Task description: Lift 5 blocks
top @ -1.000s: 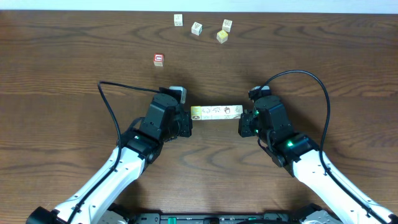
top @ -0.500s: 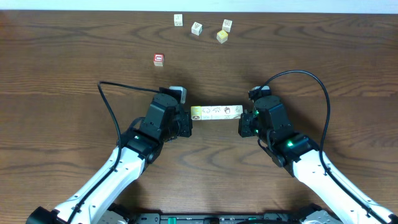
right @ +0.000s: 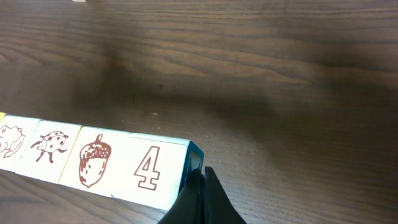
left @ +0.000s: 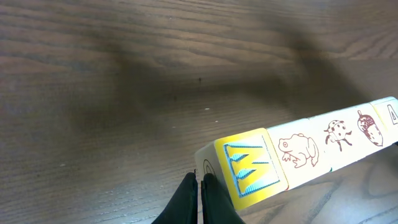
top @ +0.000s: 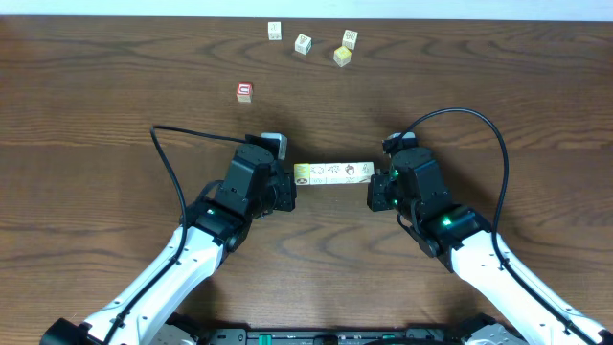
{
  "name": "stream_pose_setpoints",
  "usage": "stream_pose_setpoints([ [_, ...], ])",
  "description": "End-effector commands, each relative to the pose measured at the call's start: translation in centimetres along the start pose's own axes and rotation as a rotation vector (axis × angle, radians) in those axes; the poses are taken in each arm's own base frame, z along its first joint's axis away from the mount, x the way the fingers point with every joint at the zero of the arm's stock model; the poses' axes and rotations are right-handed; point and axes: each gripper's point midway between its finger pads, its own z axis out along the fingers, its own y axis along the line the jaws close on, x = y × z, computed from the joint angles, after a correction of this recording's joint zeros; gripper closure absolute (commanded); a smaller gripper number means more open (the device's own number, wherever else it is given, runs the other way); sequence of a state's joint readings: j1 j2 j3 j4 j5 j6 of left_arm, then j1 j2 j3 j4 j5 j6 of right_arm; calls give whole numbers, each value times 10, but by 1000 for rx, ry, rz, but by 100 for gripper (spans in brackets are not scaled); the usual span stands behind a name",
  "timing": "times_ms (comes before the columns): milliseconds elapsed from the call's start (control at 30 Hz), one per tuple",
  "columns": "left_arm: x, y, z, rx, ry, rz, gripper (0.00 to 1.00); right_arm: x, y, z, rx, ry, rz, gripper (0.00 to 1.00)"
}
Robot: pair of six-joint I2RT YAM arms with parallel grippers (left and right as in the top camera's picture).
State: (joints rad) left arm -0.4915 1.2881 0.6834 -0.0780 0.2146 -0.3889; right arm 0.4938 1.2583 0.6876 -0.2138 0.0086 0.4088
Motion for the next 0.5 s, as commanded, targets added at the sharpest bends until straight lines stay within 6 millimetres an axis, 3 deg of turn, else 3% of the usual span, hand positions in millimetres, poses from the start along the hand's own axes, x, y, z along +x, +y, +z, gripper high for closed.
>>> stream_pose_setpoints([
  [0, -12, -55, -12, 220, 8, 42, 93, 1, 68, -16, -274, 40, -62, 99],
  [467, -14, -57, -15, 226, -4, 45, 93, 1, 68, -16, -274, 40, -62, 99],
])
